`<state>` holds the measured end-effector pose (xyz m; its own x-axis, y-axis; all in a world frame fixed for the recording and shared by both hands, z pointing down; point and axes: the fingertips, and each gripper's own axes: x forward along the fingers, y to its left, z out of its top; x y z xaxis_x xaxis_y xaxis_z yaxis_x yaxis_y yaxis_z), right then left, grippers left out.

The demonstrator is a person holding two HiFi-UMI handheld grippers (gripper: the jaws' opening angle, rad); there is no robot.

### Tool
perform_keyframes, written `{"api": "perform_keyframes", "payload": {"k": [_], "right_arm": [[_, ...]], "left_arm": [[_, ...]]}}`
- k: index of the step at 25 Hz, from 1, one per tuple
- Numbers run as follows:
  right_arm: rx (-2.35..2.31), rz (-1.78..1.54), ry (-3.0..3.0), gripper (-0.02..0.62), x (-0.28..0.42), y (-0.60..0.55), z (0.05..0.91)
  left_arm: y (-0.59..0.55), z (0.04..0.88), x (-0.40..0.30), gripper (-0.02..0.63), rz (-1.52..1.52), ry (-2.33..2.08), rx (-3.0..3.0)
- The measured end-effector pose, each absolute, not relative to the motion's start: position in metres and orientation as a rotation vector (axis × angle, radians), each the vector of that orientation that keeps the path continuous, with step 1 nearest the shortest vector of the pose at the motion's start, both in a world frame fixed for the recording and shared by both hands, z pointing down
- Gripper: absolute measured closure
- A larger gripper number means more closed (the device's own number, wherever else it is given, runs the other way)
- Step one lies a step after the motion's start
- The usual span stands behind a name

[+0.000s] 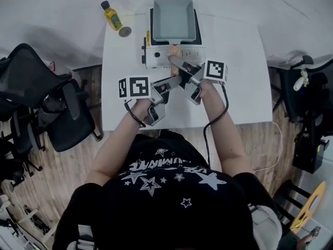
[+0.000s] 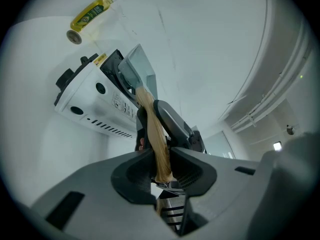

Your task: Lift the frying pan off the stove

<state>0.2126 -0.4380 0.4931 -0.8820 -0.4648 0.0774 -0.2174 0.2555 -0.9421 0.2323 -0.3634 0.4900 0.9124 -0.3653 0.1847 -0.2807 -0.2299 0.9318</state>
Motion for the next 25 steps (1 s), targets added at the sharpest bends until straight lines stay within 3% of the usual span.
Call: {"api": "perform_keyframes", "payload": {"k": [13, 25], "right_arm": [[-0.736, -1.547, 2.25, 0.472, 0.179, -0.397, 0.46], [-0.815, -1.447, 2.232, 0.469, 0.106, -0.34, 0.433]], "left_arm": [[-0.321, 0.459, 0.187, 0.505, -0.044, -0.34, 1.899], [-0.264, 0.436, 0.108, 0.505, -0.025, -0.219, 1.946]]}}
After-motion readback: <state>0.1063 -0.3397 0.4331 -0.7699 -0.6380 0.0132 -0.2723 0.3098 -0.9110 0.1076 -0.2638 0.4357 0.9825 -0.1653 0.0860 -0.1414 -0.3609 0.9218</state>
